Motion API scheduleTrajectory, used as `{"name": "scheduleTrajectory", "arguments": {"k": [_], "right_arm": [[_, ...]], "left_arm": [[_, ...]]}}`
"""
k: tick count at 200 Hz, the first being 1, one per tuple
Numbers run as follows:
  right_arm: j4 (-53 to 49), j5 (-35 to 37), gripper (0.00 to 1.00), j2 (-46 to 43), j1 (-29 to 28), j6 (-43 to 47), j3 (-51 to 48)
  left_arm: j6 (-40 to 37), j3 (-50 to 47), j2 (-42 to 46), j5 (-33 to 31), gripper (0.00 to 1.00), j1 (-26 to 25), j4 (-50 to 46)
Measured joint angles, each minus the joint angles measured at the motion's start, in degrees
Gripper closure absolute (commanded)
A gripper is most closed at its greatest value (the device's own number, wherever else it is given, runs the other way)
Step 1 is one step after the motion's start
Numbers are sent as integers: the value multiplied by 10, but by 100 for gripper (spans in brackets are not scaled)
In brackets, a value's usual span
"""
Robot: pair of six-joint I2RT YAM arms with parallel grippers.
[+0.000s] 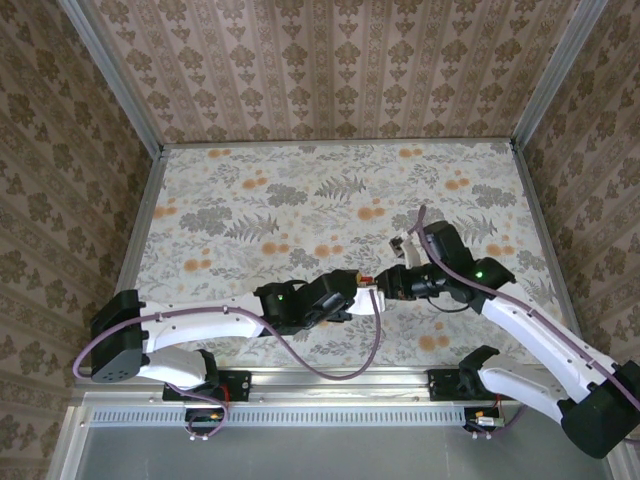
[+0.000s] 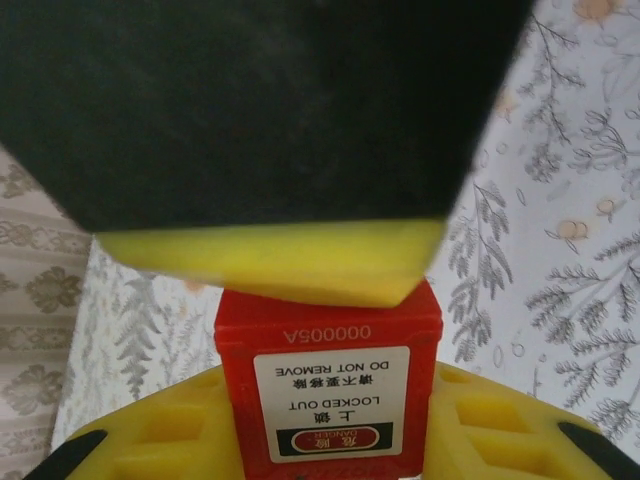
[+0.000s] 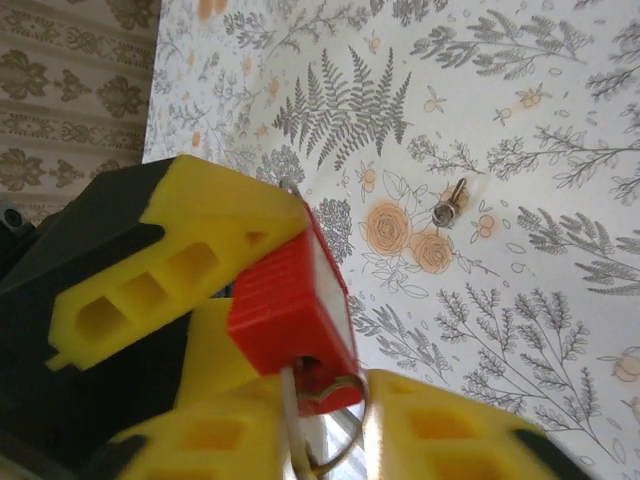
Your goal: Unlock with the key
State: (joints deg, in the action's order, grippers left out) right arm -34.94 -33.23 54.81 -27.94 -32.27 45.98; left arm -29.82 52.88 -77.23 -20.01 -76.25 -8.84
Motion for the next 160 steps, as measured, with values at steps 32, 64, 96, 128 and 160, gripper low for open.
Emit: {"name": "scheduleTrajectory", "arguments": {"k": [32, 64, 96, 128, 160], "right_arm": [[-24, 0, 56, -43, 61, 17, 30], [-34, 15, 52, -67, 93, 25, 55], [-45, 34, 65, -75, 95, 33, 54], [3, 28, 77, -73, 95, 20, 0], [72, 18, 75, -48, 95, 9, -39]], "left_arm": [[0, 28, -6, -2, 100, 2, -6], [2, 33, -10, 0, 100, 6, -36], [3, 40, -18, 5, 100, 21, -68], [-7, 79, -45, -5, 100, 32, -116], [-55, 96, -62, -65, 100, 33, -118]]}}
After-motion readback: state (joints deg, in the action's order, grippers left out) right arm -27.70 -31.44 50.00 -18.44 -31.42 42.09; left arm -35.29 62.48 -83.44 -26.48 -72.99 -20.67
